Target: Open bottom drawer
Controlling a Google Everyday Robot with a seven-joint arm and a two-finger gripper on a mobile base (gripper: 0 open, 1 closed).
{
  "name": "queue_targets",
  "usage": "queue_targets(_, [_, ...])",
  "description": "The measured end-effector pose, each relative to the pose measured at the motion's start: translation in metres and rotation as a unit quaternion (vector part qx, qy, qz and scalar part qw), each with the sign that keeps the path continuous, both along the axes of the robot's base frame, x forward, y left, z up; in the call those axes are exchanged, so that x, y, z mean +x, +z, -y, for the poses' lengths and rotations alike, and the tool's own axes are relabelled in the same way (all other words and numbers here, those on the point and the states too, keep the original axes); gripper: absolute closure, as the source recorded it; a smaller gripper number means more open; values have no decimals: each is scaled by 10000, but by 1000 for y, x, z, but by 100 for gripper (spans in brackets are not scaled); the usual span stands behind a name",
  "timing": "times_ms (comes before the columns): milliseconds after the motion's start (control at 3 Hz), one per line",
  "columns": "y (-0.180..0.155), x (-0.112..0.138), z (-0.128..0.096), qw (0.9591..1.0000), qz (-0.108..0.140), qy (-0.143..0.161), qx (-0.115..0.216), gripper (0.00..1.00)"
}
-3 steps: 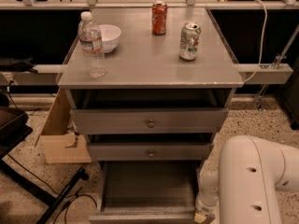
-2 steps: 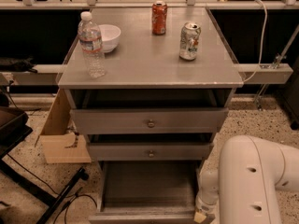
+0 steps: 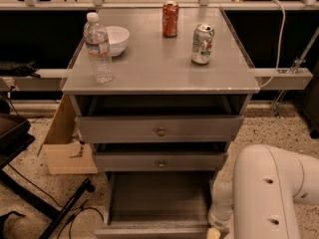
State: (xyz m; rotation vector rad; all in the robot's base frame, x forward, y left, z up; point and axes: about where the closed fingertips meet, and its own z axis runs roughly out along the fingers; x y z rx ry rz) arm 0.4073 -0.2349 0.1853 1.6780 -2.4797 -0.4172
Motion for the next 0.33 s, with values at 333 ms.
queue_targets(333, [0, 0, 0, 10000, 0, 0, 0, 0])
